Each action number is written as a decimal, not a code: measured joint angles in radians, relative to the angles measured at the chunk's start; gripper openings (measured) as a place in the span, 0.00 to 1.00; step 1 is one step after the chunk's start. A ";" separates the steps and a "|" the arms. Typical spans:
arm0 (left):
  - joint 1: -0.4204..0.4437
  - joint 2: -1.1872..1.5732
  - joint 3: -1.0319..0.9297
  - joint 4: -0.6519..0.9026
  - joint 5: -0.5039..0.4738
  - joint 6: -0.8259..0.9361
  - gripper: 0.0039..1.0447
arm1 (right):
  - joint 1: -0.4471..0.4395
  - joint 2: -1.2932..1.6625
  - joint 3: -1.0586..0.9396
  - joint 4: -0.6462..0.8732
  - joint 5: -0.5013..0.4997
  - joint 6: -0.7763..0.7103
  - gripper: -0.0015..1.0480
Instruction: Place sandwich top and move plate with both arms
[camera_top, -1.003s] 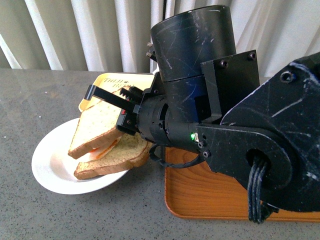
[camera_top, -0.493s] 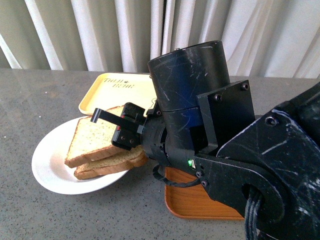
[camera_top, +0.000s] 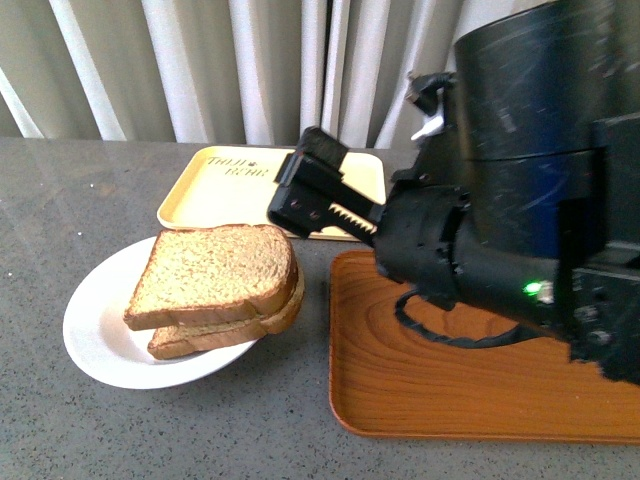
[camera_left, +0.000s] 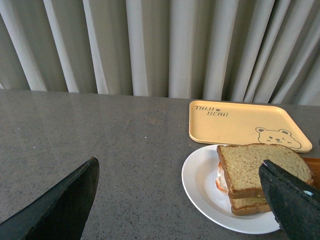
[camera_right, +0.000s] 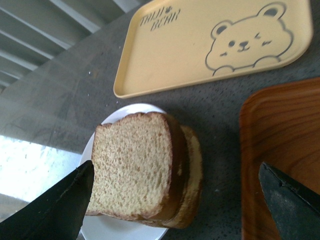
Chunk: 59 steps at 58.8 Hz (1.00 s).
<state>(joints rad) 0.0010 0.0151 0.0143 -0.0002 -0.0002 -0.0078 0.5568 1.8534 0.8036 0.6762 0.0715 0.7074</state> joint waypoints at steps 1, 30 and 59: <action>0.000 0.000 0.000 0.000 0.000 0.000 0.92 | -0.009 -0.014 -0.010 0.002 0.000 -0.006 0.91; 0.000 0.000 0.000 0.000 0.002 0.000 0.92 | -0.241 -0.435 -0.237 0.156 0.132 -0.303 0.80; 0.000 0.000 0.000 0.000 0.000 0.000 0.92 | -0.420 -0.807 -0.640 0.195 0.057 -0.698 0.02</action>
<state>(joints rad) 0.0010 0.0151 0.0143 -0.0002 -0.0002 -0.0078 0.1368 1.0462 0.1631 0.8715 0.1287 0.0090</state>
